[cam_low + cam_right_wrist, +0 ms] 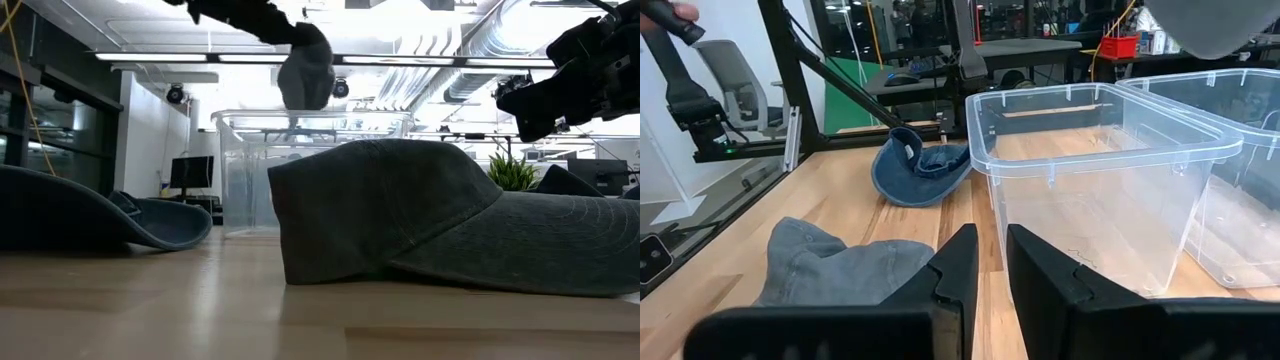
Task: Pick & Place hat
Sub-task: Put the top gray cap into the top transparent bin
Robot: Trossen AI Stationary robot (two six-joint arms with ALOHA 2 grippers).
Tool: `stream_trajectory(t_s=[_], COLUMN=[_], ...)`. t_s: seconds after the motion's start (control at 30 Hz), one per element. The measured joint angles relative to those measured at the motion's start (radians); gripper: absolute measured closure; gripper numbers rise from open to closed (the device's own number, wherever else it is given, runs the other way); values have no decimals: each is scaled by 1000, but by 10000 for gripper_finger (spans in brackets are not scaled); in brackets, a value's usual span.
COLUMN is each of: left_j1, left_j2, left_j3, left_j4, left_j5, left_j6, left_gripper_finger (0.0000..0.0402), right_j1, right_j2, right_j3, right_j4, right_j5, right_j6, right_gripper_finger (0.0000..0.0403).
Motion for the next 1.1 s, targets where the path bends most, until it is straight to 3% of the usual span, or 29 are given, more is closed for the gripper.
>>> stream_trajectory(t_s=[0.27, 0.77, 1.1], left_j1=[-28, -131, -142], left_j2=[105, 242, 320], left_j3=[-2, -1, -1], left_j4=[143, 308, 355], left_j5=[-70, -301, -318], left_j6=[7, 233, 278], left_gripper_finger=[396, 396, 396], right_j1=[0, 0, 0], right_j2=[0, 0, 0], right_j3=[0, 0, 0], right_j4=[0, 0, 0], right_j5=[0, 0, 0], right_j6=[0, 0, 0], right_gripper_finger=[350, 351, 350])
